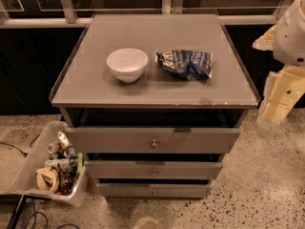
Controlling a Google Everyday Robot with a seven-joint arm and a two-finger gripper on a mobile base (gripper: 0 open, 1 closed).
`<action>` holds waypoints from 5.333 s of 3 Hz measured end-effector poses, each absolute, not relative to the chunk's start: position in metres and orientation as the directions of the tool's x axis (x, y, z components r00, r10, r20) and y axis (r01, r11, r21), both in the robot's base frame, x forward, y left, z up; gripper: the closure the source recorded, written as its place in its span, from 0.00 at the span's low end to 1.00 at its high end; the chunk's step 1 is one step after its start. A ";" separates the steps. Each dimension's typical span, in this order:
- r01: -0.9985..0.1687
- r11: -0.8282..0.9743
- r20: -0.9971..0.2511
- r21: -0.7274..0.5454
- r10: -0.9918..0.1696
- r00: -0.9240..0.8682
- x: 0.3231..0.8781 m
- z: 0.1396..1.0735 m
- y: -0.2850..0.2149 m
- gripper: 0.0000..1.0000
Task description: Open top drawer
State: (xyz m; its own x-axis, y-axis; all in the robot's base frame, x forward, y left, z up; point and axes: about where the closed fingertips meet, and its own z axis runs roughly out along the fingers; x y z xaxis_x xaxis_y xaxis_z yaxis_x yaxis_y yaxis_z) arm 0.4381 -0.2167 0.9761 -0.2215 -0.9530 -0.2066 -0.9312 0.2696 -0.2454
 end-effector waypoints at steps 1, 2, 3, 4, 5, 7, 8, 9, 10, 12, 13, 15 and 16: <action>-0.933 0.258 -0.200 -0.250 -0.957 -0.211 0.436 0.967 -0.214 0.00; -0.948 0.223 -0.243 -0.229 -0.956 -0.166 0.435 0.933 -0.210 0.00; -0.962 0.165 -0.336 -0.220 -0.938 -0.084 0.437 0.898 -0.208 0.00; -0.958 0.077 -0.379 -0.277 -0.925 0.036 0.436 0.874 -0.207 0.00; -0.958 0.077 -0.379 -0.277 -0.925 0.036 0.436 0.874 -0.207 0.00; -0.972 0.071 -0.396 -0.223 -0.918 0.024 0.454 0.827 -0.199 0.00; -0.971 0.106 -0.427 -0.215 -0.904 -0.004 0.480 0.784 -0.196 0.00; -0.971 0.106 -0.427 -0.215 -0.904 -0.004 0.480 0.784 -0.196 0.00; -0.972 0.094 -0.430 -0.216 -0.903 0.009 0.467 0.804 -0.201 0.00; -0.962 0.091 -0.437 -0.256 -0.899 0.031 0.441 0.838 -0.209 0.00; -0.963 0.120 -0.442 -0.242 -0.897 0.000 0.433 0.818 -0.204 0.00; -0.913 0.204 -0.443 -0.354 -0.896 -0.029 0.444 0.787 -0.195 0.00; -0.887 0.225 -0.444 -0.403 -0.896 -0.026 0.457 0.795 -0.198 0.00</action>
Offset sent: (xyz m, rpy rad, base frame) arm -0.0033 0.0125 -0.0919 0.1221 0.0209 0.1488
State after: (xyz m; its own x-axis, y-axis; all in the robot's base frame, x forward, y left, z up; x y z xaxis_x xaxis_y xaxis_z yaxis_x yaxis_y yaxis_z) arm 0.4572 -0.1975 0.7946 -0.0260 -0.8959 -0.4436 -0.8872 0.2252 -0.4028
